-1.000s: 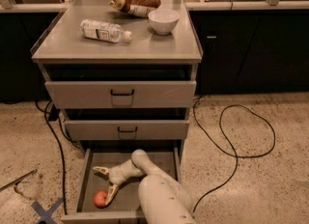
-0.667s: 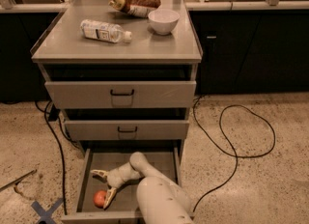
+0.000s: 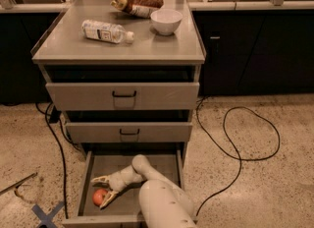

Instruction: Pick apple from bottom drawer and place on counter

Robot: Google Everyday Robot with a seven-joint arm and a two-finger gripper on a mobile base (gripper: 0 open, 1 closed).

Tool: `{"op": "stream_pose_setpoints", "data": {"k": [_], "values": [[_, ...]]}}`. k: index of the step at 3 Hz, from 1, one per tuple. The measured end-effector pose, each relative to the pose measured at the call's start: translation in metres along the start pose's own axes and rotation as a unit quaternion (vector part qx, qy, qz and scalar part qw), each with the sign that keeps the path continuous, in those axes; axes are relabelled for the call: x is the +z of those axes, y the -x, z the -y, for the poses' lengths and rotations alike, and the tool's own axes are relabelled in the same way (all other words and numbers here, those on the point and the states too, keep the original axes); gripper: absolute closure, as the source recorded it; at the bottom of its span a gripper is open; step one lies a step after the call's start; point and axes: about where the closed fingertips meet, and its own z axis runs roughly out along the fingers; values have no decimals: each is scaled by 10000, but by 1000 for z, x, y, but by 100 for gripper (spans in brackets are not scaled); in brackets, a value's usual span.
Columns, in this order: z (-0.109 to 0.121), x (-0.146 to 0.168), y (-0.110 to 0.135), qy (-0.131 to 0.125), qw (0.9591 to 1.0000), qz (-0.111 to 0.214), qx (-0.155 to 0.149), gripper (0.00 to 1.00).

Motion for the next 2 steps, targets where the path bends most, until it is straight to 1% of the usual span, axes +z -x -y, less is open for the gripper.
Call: {"op": "stream_pose_setpoints", "data": {"k": [1,2], "values": [[0,0,0,0,10000,0,0,48],[0,0,0,0,10000,0,0,73]]}}
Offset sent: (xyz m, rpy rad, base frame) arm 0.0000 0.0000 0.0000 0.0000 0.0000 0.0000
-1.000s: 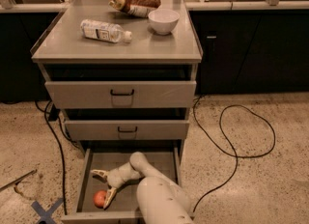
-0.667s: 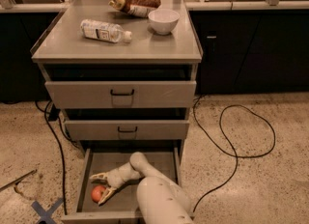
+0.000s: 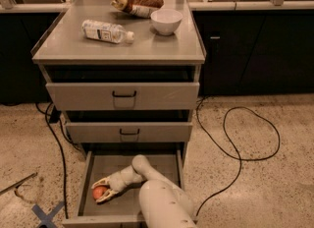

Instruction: Pick apple from bottom drawer and place on counter

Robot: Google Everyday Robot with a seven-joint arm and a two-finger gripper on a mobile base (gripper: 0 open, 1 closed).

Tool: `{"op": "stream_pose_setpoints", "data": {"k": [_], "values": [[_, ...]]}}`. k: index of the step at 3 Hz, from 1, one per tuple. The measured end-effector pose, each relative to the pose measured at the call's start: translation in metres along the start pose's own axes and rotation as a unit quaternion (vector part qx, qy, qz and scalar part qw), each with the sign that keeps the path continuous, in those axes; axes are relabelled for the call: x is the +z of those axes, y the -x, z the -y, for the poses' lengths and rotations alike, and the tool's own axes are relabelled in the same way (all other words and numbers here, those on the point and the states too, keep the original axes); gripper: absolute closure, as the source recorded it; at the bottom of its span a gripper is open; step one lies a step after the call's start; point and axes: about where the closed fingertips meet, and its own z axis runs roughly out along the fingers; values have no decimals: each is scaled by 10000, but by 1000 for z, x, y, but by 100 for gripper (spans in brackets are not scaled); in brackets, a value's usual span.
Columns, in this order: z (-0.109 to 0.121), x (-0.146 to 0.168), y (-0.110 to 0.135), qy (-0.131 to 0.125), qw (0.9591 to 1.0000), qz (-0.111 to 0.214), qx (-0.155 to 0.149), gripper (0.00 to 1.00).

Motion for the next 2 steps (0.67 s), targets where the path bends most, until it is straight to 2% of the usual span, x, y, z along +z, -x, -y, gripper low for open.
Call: {"op": "stream_pose_setpoints", "data": {"k": [1,2], "values": [[0,0,0,0,10000,0,0,100],[-6,7,-7,18,10000,-6,-36,0]]}}
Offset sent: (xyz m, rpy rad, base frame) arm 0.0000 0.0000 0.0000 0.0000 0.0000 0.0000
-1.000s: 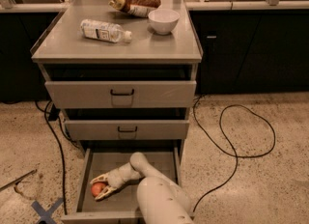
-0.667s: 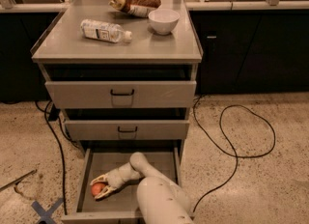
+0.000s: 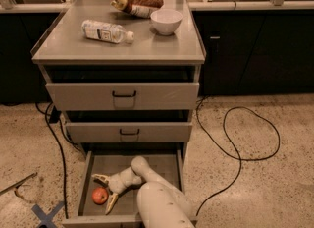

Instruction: Pick apple from bottom drawer and place on counter

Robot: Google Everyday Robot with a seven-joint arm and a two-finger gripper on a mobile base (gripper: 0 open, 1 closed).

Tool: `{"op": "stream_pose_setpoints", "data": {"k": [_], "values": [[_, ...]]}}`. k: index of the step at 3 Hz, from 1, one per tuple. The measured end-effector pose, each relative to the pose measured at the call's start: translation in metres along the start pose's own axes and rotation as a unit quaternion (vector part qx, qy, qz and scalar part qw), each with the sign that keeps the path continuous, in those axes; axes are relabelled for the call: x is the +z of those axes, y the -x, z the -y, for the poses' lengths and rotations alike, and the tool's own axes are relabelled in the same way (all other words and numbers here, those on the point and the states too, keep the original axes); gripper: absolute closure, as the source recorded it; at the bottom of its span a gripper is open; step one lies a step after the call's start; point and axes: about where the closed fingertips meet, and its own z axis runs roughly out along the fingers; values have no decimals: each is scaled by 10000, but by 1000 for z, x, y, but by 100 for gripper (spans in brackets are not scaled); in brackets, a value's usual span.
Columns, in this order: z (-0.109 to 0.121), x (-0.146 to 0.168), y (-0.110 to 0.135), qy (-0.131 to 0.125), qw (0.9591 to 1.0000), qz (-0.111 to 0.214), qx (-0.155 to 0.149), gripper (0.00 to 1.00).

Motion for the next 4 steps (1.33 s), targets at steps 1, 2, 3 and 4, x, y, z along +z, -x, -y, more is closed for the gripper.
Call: {"op": "stream_pose_setpoints", "data": {"k": [1,2,3,4], "values": [[0,0,0,0,10000,0,0,0],[0,0,0,1,10000,0,0,20],[0,0,0,1,10000,0,0,42],[0,0,0,1,10000,1,0,64]]}}
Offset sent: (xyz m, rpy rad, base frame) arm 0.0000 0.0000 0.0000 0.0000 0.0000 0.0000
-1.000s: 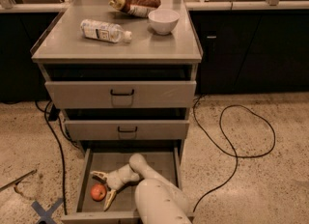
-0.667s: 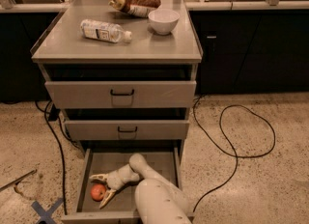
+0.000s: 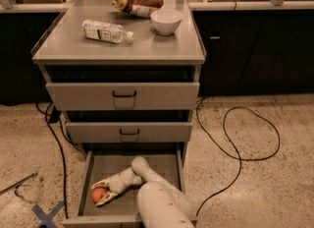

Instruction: Pick apple from bottom drawer and place on counter

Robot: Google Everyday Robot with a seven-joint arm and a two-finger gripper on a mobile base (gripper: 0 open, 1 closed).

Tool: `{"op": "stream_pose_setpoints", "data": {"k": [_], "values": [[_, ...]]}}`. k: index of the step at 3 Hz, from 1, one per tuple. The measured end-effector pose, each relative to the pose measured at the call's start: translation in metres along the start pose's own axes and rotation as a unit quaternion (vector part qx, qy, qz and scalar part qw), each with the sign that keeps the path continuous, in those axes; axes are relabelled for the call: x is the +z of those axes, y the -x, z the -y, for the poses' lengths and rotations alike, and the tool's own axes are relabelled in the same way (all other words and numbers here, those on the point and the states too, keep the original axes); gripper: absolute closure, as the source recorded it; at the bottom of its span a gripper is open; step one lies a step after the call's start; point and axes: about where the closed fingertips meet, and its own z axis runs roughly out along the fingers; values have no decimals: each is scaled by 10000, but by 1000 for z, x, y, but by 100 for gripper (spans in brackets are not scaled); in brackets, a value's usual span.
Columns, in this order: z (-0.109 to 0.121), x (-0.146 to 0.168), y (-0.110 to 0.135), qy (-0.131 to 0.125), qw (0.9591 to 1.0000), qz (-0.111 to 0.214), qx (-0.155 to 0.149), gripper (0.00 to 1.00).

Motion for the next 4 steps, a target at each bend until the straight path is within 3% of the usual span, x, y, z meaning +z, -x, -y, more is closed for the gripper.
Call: {"op": "stream_pose_setpoints", "data": {"k": [1,2,4], "values": [[0,0,0,0,10000,0,0,89],[0,0,0,1,10000,0,0,100],[6,2,8,58,10000,-44,-44,100]]}}
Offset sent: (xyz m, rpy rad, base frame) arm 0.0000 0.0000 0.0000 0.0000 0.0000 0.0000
